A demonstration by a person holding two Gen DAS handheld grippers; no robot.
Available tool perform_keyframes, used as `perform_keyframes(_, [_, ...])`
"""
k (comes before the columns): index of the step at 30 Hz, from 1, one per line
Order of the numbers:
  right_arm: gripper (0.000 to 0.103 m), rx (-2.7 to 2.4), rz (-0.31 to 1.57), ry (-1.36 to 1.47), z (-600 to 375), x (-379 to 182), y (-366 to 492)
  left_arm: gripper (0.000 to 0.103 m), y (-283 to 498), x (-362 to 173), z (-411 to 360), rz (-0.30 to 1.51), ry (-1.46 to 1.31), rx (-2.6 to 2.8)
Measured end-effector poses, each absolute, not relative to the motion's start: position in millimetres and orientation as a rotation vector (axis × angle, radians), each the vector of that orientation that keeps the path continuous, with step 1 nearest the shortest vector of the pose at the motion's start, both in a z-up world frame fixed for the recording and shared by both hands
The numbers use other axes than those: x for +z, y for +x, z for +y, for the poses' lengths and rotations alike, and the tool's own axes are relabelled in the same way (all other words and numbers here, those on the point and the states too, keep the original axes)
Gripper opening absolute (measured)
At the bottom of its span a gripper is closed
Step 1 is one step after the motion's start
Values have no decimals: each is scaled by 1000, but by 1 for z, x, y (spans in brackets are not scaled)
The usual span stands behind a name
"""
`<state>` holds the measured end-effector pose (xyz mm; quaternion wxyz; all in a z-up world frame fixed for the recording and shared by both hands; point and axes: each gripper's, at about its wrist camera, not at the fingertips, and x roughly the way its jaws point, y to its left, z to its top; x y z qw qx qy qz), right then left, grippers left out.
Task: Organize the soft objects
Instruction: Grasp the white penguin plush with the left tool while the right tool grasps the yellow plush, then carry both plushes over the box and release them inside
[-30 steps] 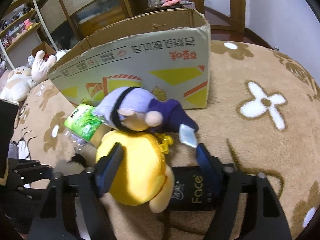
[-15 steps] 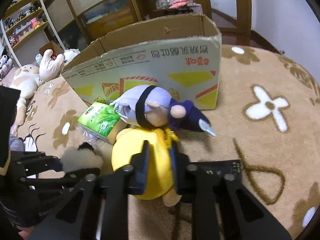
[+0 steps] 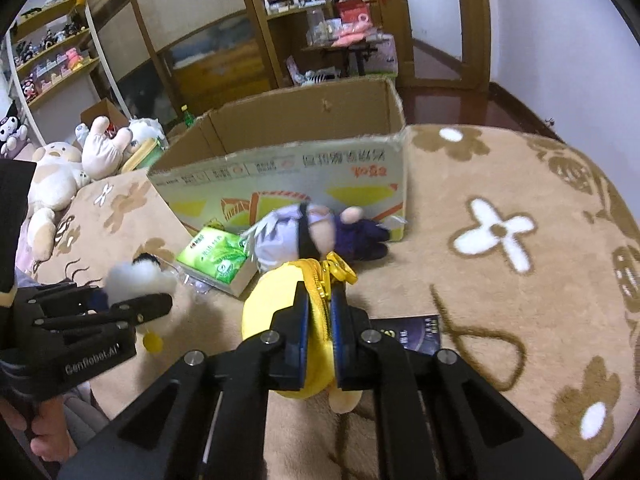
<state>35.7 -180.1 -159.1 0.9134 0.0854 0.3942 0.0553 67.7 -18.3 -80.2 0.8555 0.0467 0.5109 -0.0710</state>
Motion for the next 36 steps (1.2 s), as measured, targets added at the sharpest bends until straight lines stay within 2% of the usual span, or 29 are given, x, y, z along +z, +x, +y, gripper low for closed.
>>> perform_keyframes(14, [10, 49, 649, 155, -198, -106, 15, 32, 49, -23, -14, 755, 101, -155])
perform_keyframes(36, [10, 20, 489, 140, -212, -64, 25, 32, 49, 11, -20, 551, 131, -174])
